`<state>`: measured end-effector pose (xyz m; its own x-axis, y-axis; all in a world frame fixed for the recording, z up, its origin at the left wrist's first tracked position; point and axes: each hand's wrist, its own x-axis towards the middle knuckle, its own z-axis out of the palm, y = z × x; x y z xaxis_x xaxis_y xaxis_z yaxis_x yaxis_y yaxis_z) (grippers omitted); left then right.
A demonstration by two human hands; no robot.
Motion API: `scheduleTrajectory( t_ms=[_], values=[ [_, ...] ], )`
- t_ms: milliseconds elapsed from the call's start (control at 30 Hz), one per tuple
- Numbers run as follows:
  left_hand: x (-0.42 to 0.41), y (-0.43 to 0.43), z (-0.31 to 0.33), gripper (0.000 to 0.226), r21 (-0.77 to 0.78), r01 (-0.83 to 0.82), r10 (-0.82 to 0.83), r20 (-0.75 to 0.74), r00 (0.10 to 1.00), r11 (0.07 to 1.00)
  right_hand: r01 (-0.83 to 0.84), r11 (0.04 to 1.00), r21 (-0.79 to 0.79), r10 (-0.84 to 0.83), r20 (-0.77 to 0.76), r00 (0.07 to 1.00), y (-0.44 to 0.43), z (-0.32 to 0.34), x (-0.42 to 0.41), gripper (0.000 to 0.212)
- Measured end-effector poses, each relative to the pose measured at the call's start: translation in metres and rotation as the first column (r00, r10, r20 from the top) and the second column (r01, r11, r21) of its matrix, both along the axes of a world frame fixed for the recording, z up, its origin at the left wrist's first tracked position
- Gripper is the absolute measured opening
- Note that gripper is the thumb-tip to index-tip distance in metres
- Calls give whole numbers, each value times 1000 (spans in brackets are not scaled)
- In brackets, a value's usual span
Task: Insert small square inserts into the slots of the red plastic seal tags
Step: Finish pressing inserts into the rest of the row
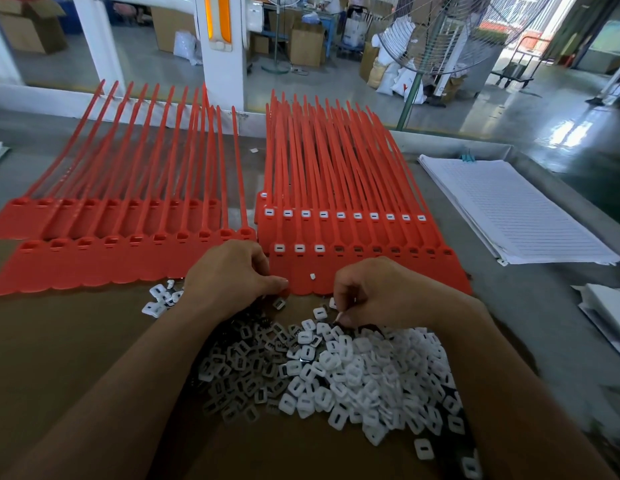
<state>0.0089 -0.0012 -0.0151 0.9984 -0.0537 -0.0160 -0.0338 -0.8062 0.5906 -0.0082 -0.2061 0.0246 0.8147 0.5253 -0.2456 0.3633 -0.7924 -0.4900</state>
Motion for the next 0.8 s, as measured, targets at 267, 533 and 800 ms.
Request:
scheduleTrajectory(
  t_ms=[267,533,800],
  values=[
    [1,0,1,26,-1,-2,2,1,1000,1000,185,935,302,-255,211,944,-7,-7,10,7],
    [-1,-1,2,25,-15,6,-5,11,1000,1000,368,792,487,-533,259,805,-8,-24,29,21],
    [-1,-1,3,26,-15,-6,6,-13,1000,1000,405,794,454,-565,305,767,0,-35,38,11]
  ],
)
